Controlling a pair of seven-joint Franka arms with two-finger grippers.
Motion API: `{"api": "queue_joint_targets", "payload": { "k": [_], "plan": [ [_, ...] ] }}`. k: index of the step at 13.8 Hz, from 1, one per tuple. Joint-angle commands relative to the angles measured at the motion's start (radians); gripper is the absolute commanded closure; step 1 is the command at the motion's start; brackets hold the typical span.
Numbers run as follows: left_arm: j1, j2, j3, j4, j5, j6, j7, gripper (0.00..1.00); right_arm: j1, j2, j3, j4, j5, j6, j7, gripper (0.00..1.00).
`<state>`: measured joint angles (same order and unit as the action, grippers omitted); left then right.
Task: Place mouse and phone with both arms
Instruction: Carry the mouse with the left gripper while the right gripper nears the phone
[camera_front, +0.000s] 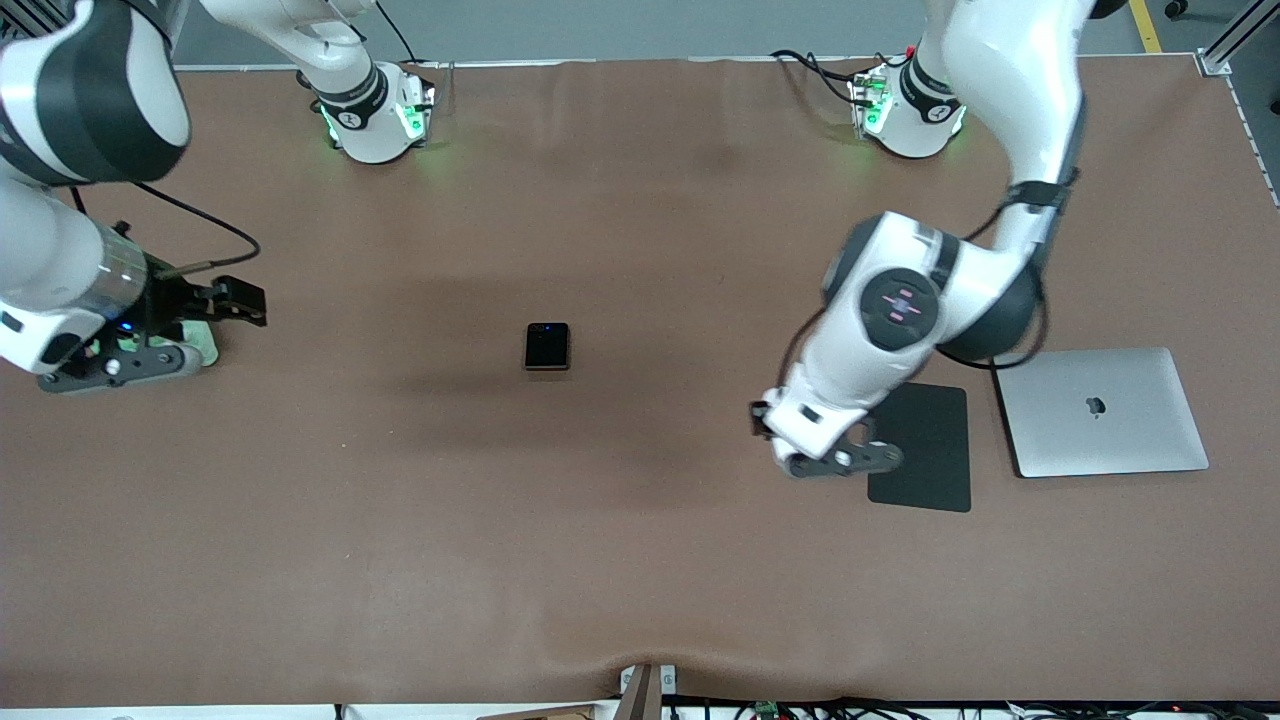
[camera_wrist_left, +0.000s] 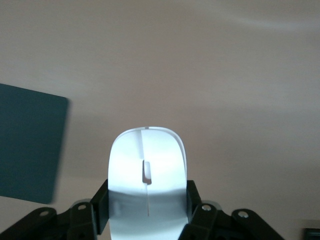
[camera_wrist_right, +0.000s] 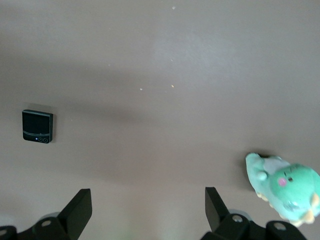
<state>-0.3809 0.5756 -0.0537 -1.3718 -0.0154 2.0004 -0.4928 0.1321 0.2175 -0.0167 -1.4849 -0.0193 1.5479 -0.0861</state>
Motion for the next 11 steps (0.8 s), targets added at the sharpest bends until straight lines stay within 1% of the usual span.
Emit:
{"api": "queue_joint_targets", "payload": {
  "k": [1,4,6,7,9,11],
  "plan": [
    [0.075,-0.028,-0.008,-0.036,-0.021,-0.046,0.103,1.00,0.046,0.042,-0.002,0.014,0.002,0.032,0.051,0.00],
    [0.164,-0.030,-0.008,-0.078,-0.021,-0.072,0.268,1.00,0.113,0.095,0.000,0.000,0.005,0.079,0.187,0.00],
    [0.197,-0.016,-0.008,-0.099,-0.014,-0.063,0.327,1.00,0.162,0.098,0.000,-0.061,0.007,0.159,0.279,0.00],
    [0.201,-0.010,-0.005,-0.116,-0.009,-0.052,0.342,1.00,0.182,0.098,0.000,-0.093,0.007,0.200,0.320,0.00],
    [0.246,-0.008,-0.006,-0.151,-0.006,-0.019,0.397,1.00,0.218,0.111,0.000,-0.142,0.015,0.273,0.388,0.00],
    [0.269,-0.003,-0.006,-0.188,-0.006,0.050,0.448,1.00,0.241,0.146,0.000,-0.146,0.053,0.311,0.422,0.00]
  ]
}}
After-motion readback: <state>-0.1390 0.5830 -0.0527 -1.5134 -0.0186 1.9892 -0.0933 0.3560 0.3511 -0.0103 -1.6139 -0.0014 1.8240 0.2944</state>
